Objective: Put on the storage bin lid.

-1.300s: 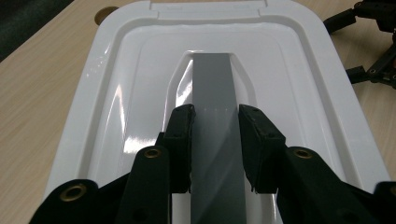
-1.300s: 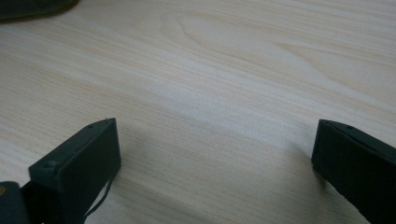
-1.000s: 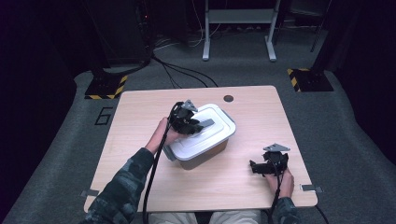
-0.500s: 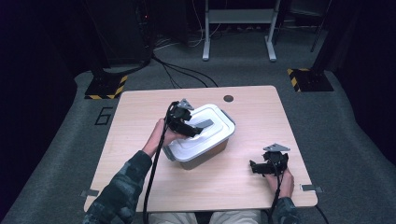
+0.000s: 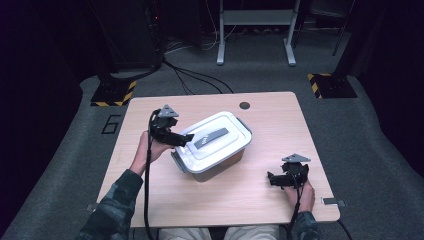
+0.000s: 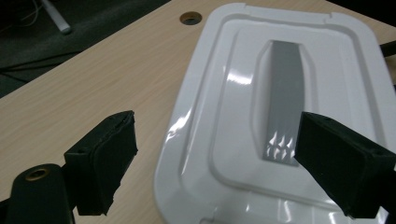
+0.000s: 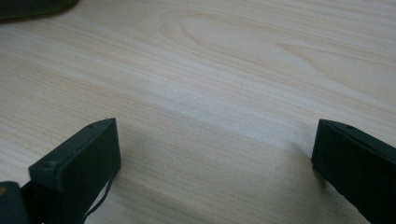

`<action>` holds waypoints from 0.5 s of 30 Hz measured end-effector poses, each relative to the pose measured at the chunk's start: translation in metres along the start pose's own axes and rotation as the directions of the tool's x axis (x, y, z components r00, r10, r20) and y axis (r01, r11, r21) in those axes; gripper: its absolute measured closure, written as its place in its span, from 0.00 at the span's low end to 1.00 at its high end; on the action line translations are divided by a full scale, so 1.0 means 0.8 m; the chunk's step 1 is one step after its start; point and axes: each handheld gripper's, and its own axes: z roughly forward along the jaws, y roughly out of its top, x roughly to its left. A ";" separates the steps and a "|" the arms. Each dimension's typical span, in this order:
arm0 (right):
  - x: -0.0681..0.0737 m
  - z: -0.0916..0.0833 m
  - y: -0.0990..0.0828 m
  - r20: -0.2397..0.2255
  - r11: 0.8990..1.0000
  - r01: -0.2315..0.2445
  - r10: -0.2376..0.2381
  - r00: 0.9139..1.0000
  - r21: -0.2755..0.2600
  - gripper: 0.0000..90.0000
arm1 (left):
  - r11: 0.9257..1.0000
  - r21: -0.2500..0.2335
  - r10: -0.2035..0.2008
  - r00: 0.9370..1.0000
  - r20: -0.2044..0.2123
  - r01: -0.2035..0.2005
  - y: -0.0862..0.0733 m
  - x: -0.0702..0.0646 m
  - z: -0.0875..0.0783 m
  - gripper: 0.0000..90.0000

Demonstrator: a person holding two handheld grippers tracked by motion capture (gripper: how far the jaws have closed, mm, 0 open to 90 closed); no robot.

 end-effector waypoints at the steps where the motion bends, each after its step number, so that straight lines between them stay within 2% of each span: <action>1: 0.000 0.000 0.000 0.002 1.000 0.001 -0.001 1.000 0.000 0.00 | 1.000 0.001 0.000 1.000 -0.010 0.000 -0.005 0.005 -0.004 0.14; 8: 0.000 0.000 0.000 0.002 1.000 0.000 0.000 1.000 0.000 0.00 | 0.998 -0.008 -0.058 0.995 -0.076 0.058 -0.038 0.030 -0.026 0.13; 12: 0.000 0.000 0.000 0.000 1.000 0.000 0.000 1.000 -0.001 0.00 | 0.994 -0.026 -0.105 0.988 -0.110 0.102 -0.062 0.043 -0.035 0.13; 15: 0.000 0.000 0.000 0.000 1.000 0.000 0.000 1.000 0.000 0.00 | 0.989 -0.037 -0.148 0.980 -0.133 0.144 -0.081 0.053 -0.040 0.13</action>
